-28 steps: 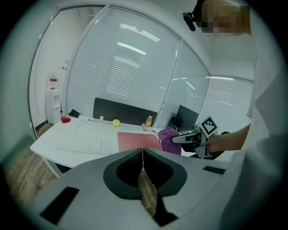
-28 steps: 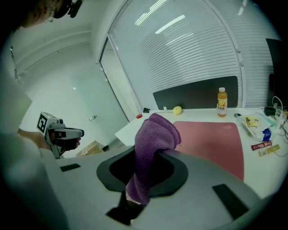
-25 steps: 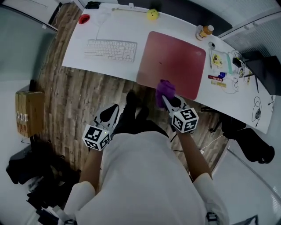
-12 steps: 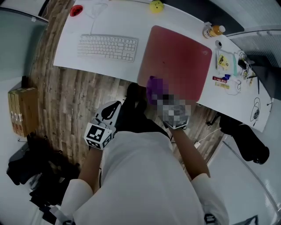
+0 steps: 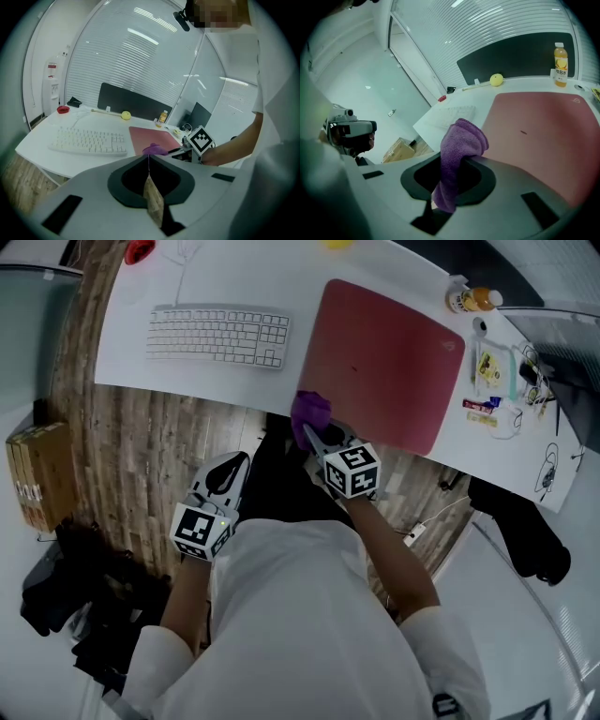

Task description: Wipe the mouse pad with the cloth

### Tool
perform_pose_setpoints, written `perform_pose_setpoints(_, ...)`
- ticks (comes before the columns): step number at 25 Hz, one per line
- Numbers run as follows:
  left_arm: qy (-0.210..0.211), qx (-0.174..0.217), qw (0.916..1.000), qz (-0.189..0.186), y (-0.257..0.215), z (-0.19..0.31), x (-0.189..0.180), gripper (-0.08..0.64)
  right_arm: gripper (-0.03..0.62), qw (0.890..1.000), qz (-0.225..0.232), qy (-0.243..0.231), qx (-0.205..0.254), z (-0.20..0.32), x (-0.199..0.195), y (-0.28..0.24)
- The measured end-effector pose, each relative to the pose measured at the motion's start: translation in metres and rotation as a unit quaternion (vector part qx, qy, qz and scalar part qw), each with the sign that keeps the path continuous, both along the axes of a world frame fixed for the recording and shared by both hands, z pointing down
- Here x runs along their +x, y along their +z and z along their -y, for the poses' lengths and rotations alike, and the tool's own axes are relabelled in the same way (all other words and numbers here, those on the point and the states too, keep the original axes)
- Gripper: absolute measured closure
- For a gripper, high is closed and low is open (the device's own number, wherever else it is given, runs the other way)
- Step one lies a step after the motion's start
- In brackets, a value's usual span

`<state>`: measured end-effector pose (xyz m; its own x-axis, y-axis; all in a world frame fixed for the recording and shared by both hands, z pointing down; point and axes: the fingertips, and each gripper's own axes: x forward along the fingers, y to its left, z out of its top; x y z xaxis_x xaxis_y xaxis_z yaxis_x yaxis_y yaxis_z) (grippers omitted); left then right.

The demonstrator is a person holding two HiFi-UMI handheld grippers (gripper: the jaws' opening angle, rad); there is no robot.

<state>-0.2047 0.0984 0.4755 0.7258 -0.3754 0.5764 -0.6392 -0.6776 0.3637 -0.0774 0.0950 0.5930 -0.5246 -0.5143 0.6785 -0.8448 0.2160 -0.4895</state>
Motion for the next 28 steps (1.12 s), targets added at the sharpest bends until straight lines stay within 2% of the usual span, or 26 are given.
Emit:
perform_pose_setpoints(10,0.013,-0.019,0.9997,0.011,0.016,0.019,0.004,0.538,0.508,0.999,-0.013,-0.004,-0.033,0.016,-0.011,0.054)
perform_pose_setpoints(28,0.093,-0.036,0.995,0.011,0.033,0.007,0.071,0.538,0.509,0.996,-0.061,0.045,-0.036,-0.013,0.068,0.075)
